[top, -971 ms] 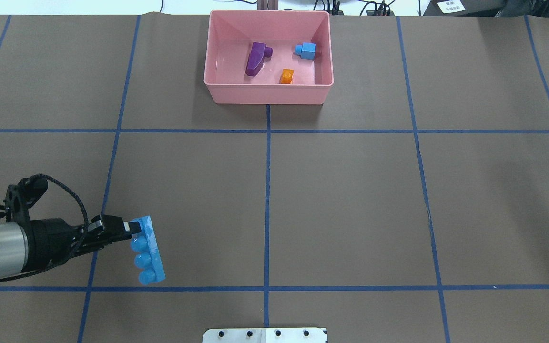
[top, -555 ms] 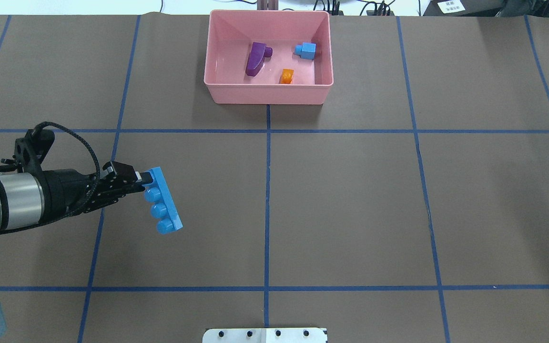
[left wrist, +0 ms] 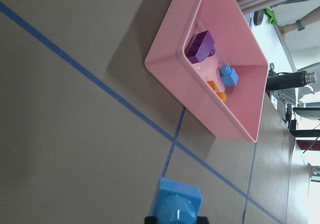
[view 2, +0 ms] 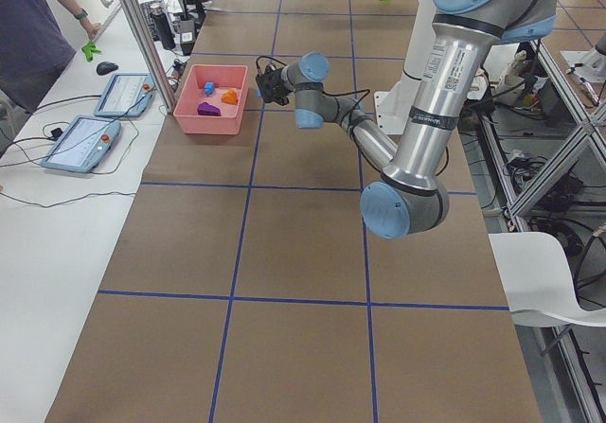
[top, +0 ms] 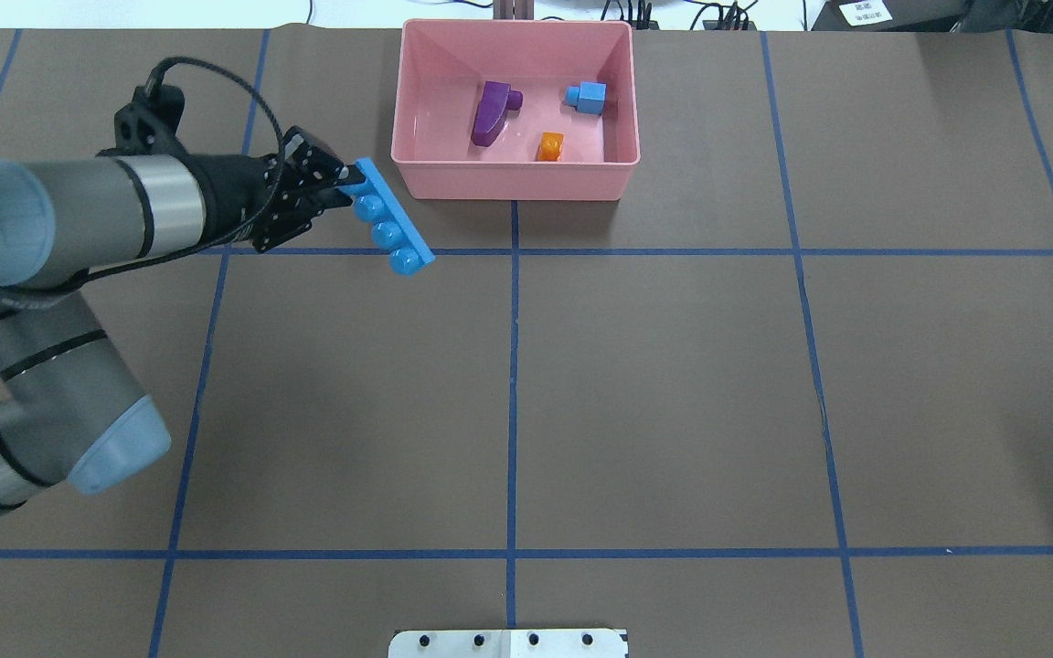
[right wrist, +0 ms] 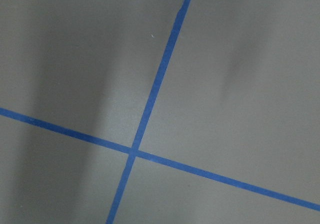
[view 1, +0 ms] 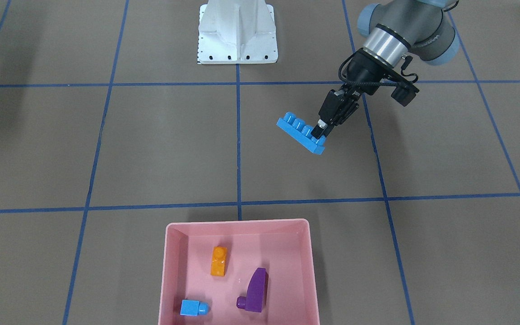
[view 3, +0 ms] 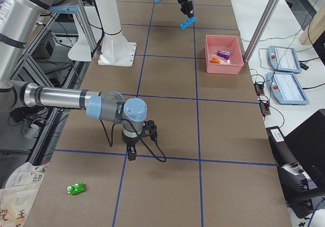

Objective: Put all blocks into box

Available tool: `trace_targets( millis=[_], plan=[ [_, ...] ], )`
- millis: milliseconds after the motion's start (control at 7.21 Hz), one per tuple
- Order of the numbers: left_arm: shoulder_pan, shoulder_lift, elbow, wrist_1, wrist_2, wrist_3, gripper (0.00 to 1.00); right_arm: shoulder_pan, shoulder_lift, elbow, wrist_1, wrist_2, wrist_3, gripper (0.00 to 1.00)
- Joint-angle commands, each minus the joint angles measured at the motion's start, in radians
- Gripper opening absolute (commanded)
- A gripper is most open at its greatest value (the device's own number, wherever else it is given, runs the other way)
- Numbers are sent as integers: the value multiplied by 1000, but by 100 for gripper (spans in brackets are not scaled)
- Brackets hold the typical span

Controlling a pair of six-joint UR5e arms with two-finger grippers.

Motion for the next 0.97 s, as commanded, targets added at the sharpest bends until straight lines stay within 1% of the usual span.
trace_targets(
  millis=[0,139,277,416,555,693,832],
  plan=[
    [-85,-175,171,35,-2,-46,0,0,-98,-69,214,-5,-5,100],
    [-116,-265,298,35,1,-50,0,0,-120,-140,325,-7,-8,100],
    [-133,-348,425,34,10,-61,0,0,-141,-168,376,-8,-8,100],
    [-148,-482,596,34,40,-104,0,0,-177,-170,402,-11,-13,100],
    [-174,-585,727,31,92,-162,0,0,-204,-174,416,-22,-29,100],
    [-194,-618,792,28,104,-202,0,0,-223,-190,416,-27,-43,100],
    [-196,-641,851,26,173,-219,0,0,-227,-226,418,-28,-84,100]
  ],
)
